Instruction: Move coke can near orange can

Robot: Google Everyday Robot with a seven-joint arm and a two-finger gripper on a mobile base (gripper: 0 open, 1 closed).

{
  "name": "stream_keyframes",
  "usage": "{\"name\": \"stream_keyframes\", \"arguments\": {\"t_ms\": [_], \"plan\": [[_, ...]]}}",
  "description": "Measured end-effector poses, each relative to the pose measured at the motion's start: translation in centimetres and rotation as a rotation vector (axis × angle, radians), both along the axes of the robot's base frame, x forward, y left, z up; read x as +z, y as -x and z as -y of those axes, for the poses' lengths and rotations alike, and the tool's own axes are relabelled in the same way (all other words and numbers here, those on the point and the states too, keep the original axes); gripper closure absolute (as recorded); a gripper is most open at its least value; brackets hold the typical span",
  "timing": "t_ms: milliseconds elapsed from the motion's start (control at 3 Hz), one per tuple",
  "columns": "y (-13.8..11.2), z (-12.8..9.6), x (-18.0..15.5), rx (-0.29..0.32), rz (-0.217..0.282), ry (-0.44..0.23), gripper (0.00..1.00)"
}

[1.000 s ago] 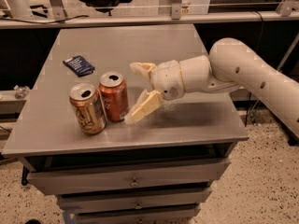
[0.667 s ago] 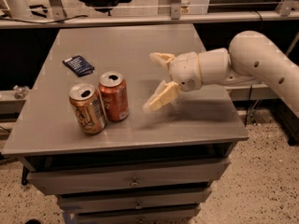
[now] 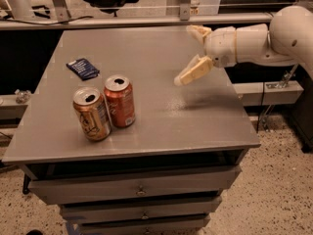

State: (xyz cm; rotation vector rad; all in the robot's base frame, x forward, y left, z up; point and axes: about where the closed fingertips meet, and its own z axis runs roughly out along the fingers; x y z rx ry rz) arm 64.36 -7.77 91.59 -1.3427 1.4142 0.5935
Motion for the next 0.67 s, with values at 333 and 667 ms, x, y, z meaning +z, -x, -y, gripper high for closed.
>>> {"name": "stream_keyframes", "arguments": {"t_ms": [333, 667], "plan": [[-0.88, 0.92, 2.04, -0.023, 0.038, -0.013, 0.00], [-0.82, 0.76, 1.85, -0.019, 0.034, -0.012, 0.00]]}}
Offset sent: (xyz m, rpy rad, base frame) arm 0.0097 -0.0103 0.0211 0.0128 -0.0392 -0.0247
